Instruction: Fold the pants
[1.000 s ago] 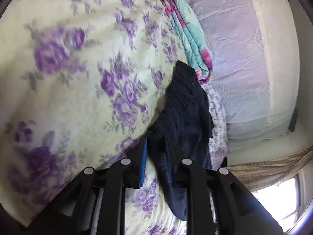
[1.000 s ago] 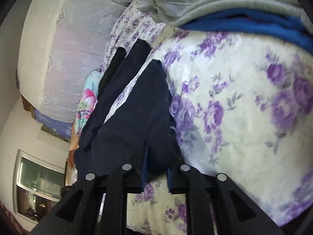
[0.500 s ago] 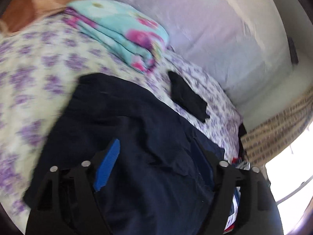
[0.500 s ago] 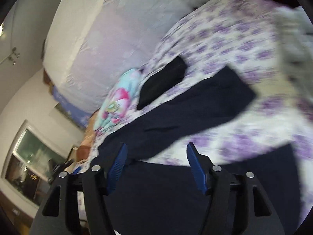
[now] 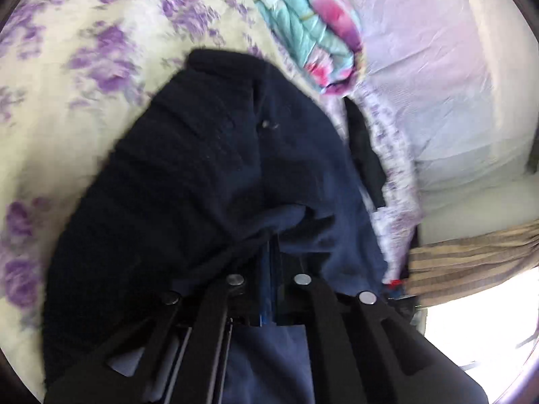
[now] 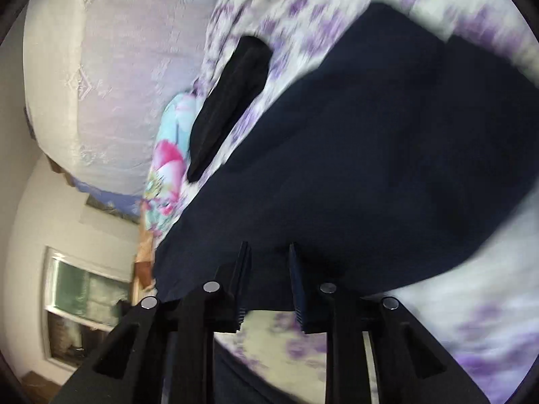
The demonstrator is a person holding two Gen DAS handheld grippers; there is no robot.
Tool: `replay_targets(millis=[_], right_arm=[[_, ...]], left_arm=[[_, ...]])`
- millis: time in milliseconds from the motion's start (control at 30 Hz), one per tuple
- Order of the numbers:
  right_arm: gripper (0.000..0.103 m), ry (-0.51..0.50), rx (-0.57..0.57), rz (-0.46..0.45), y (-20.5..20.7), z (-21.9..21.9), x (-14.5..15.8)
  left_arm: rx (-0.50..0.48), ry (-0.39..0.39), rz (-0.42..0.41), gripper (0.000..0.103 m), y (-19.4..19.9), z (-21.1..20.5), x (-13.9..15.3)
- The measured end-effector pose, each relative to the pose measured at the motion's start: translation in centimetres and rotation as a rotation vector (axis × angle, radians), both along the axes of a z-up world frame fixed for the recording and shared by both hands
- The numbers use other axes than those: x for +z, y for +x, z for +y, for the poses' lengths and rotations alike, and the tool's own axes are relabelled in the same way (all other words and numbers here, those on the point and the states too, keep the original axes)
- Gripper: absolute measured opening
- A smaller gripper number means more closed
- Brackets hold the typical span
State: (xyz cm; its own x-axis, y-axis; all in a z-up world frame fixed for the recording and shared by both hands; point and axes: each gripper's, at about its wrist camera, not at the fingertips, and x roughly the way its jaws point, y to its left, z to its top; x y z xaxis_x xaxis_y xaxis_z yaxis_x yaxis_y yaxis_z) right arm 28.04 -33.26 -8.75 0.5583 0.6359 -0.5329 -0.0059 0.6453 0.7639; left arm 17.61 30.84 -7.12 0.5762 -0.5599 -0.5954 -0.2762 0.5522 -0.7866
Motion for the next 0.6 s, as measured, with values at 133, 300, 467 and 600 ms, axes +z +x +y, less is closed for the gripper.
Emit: replay_targets(millis=[133, 300, 467, 600], right_arm=[[0.051, -0.087, -0.065, -0.102, -0.1, -3.5, 4.3], [0.056, -0.134, -0.147, -0.082, 3.8, -6.7, 5.7], [0.056, -0.156, -0.220, -0.060, 6.7, -9.5, 3.9], [0.056, -0.099, -0.214, -0.040, 8.3, -10.5, 1.3]], left_arm=[[-0.005, 0.139, -0.063, 0.068, 0.5, 0.2, 4.0], [0.051, 0.180, -0.163, 0.089, 2.8, 0.3, 7.3], [0.118, 0.318, -0.073, 0.089, 6.0, 0.6, 6.6], [0.143, 0.260, -0.002, 0.089, 6.6, 2.6, 4.0]])
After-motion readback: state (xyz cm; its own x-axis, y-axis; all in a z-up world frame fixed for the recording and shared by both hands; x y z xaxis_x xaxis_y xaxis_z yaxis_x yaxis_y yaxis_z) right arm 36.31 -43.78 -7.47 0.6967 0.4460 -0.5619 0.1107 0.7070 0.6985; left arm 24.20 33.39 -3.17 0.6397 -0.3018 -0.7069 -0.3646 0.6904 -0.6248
